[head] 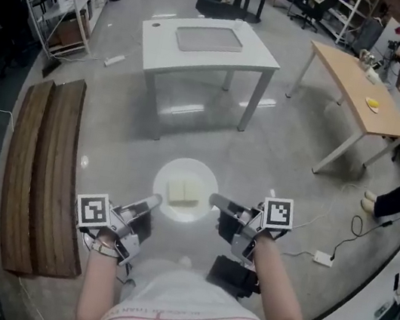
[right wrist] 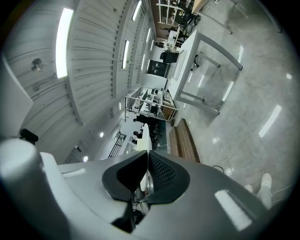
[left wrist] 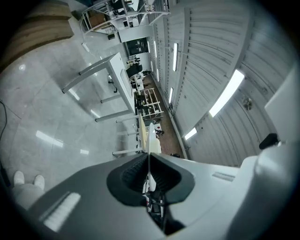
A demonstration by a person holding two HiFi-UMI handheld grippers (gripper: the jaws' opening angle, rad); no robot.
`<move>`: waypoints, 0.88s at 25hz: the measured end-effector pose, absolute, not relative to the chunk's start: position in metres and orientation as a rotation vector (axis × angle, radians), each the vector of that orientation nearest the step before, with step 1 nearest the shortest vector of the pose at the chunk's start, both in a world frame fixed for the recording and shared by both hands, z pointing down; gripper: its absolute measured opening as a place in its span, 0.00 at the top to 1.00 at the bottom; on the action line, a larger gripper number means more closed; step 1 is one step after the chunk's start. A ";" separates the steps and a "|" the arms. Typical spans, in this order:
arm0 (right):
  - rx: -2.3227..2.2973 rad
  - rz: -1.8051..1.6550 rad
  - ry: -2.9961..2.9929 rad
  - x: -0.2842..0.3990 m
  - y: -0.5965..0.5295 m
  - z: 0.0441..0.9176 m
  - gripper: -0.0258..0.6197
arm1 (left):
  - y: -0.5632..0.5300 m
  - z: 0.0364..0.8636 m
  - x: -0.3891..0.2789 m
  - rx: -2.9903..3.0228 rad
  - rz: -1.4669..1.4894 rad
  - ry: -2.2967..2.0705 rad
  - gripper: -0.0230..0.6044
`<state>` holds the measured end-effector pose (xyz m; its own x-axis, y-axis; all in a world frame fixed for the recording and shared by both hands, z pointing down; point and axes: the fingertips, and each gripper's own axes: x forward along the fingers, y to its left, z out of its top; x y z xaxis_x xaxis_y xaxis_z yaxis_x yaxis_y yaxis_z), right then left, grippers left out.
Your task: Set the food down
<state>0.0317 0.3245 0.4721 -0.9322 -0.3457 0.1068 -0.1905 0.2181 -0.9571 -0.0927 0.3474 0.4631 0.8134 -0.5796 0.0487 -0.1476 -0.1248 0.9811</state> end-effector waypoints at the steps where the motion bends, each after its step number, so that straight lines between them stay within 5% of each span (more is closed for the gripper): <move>1: -0.509 -1.813 2.342 0.032 0.324 0.471 0.94 | 0.347 0.463 -0.093 1.683 -0.411 -0.578 0.94; 22: -0.570 -1.791 2.399 0.061 0.200 0.472 0.94 | 0.218 0.459 -0.064 1.728 -0.377 -0.552 0.94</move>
<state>0.0614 0.1999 0.4720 -0.9258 -0.3487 0.1458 -0.2388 0.2408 -0.9407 -0.0643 0.2184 0.4590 0.8335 -0.5507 0.0440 -0.1603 -0.1648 0.9732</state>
